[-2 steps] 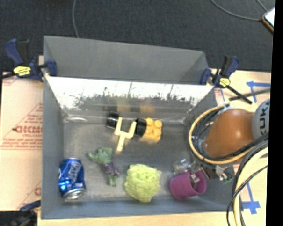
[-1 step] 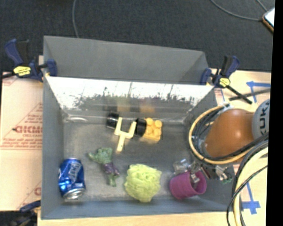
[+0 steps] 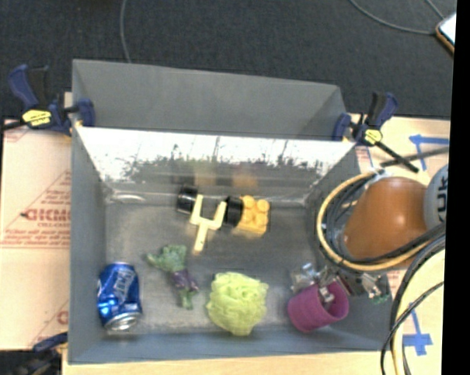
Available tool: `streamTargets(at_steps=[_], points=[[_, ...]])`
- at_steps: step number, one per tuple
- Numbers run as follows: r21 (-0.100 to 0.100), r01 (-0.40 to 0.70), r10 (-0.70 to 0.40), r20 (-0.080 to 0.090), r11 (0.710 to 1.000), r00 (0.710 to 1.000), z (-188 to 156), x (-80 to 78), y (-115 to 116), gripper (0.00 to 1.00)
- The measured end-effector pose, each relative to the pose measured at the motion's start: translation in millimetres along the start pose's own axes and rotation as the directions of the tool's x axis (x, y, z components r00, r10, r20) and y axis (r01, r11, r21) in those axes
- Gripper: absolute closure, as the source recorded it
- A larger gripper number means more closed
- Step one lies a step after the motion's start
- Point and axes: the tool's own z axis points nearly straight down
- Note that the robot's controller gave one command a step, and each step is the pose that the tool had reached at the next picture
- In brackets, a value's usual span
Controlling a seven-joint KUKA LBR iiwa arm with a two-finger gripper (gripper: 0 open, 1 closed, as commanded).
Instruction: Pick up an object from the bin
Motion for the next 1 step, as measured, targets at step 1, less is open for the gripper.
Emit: streamTargets(at_steps=[1], points=[[0.002,-0.003,0.003,0.002,1.0,1.0,-16.2,-0.3,-0.8,1.0]])
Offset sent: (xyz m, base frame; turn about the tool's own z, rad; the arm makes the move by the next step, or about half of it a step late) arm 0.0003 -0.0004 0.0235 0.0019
